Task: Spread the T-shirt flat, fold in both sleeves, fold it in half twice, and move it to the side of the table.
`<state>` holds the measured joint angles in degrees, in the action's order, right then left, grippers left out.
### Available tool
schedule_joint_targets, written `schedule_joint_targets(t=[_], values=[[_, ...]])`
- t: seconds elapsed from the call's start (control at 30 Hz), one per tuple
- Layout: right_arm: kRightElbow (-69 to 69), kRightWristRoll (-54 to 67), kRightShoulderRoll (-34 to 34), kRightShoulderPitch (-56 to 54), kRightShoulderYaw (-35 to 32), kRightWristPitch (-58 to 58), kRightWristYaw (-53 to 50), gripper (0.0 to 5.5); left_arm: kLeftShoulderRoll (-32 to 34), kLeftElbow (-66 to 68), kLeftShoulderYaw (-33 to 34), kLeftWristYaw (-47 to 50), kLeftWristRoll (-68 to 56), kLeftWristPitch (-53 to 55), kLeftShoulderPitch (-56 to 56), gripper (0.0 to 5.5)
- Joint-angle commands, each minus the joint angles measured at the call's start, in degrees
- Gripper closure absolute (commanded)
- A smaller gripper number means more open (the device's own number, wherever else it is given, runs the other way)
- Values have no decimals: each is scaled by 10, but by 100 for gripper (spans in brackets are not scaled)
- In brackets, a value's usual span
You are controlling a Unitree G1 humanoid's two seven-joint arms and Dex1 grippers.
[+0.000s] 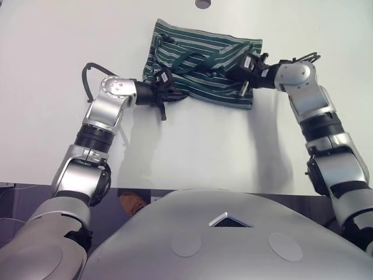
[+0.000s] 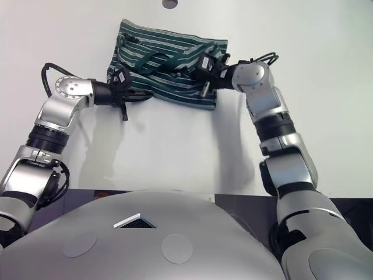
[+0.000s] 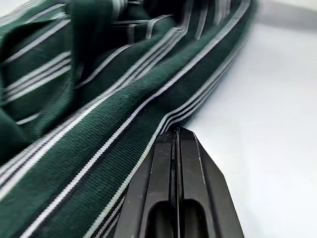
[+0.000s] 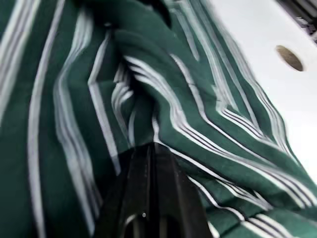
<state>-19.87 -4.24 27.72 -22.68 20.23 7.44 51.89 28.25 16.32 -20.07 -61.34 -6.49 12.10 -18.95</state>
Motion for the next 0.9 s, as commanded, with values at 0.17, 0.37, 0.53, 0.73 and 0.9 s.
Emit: schedule_joint_targets(t=[0.17,0.37,0.53,0.73,0.9], values=[[117,139,-89,-34,-87,120,-23,550,16,-121,65,-52,-120,120,23,546],[-29,98,-129,-58,-14,98,10,550,-31,-57,26,15,-63,113,-15,546],[-192,70,-179,-113,-19,36,-26,550,-14,11,-63,4,37,74,-9,546],[-418,112,-207,-260,-136,18,-140,550,18,54,-105,1,84,47,6,546],[-523,115,-174,-311,-212,-16,-251,550,0,76,-104,17,77,38,5,546]])
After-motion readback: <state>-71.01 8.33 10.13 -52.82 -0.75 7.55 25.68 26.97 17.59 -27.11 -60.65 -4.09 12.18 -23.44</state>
